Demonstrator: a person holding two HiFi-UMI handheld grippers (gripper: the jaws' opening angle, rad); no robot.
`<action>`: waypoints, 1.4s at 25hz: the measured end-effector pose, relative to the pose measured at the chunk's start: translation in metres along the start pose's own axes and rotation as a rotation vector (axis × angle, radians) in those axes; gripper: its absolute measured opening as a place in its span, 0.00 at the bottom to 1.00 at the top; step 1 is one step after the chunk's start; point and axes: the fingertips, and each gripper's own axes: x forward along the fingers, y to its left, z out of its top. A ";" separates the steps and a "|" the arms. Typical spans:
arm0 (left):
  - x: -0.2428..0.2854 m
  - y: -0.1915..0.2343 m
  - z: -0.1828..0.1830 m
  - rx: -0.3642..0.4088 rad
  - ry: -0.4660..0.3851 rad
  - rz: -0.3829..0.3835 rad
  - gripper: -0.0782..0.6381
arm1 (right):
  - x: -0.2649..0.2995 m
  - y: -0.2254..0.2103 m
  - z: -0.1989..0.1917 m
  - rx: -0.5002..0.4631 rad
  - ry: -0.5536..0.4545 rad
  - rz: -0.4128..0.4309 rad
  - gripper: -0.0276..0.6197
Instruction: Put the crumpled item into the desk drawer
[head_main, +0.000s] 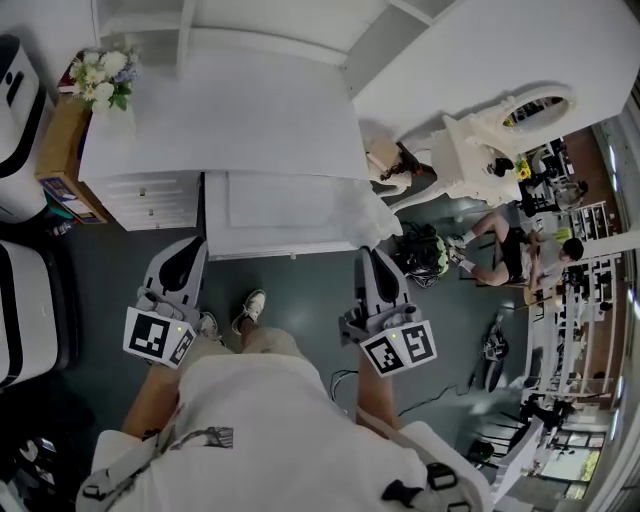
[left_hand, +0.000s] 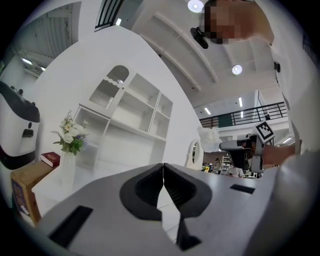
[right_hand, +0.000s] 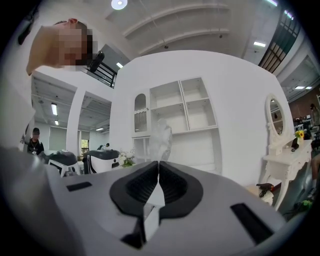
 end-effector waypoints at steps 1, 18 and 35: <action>0.001 0.000 -0.001 0.001 0.002 0.007 0.13 | 0.002 -0.001 -0.001 0.003 -0.003 0.008 0.07; 0.087 -0.012 0.036 0.139 -0.027 0.051 0.13 | 0.027 -0.105 -0.002 0.084 -0.088 -0.028 0.07; 0.137 0.004 0.020 0.172 0.046 0.159 0.13 | 0.104 -0.154 -0.031 0.155 -0.026 0.086 0.07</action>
